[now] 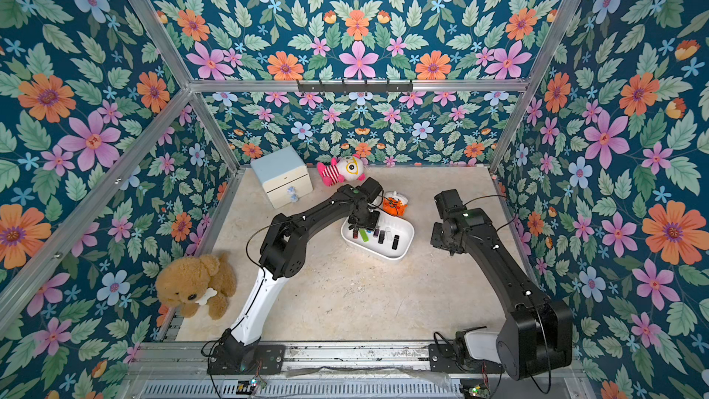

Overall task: Put the usb flash drive into the storage box
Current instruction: Reset both arms

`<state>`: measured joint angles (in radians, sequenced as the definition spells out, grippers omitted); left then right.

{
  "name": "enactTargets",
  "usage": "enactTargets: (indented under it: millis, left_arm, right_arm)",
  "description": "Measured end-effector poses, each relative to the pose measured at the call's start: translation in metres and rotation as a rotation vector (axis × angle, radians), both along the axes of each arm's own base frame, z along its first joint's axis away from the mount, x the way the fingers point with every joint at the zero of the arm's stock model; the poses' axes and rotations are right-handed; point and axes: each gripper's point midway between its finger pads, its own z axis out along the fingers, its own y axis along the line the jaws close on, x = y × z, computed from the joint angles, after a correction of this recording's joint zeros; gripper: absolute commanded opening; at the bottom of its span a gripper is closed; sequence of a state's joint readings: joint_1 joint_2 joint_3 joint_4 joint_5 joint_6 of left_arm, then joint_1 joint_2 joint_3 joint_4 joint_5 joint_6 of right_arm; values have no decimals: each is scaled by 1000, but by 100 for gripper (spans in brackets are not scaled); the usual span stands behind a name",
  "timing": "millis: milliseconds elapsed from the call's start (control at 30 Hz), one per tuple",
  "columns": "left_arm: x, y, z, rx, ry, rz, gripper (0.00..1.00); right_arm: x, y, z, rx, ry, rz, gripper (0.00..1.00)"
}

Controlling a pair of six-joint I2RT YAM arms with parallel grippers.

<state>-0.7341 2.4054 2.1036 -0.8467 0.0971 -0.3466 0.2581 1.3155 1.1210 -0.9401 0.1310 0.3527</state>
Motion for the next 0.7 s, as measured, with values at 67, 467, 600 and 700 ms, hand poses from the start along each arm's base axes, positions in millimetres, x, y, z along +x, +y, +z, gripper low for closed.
enactTargets:
  millis: [67,467,600,700]
  left_arm:
    - [2,-1,10,-12,-17,1,41]
    - [-2,60,171,-130,-316,96,76]
    - [-2,135,194,-101,-404,231,100]
    - [-7,190,190,-62,-438,331,99]
  right_arm:
    - [0,0,0,0,-1,0,42]
    - [-5,1,14,16,-58,28,85]
    - [-2,4,17,35,-77,38,99]
    - [2,5,16,37,-90,36,99]
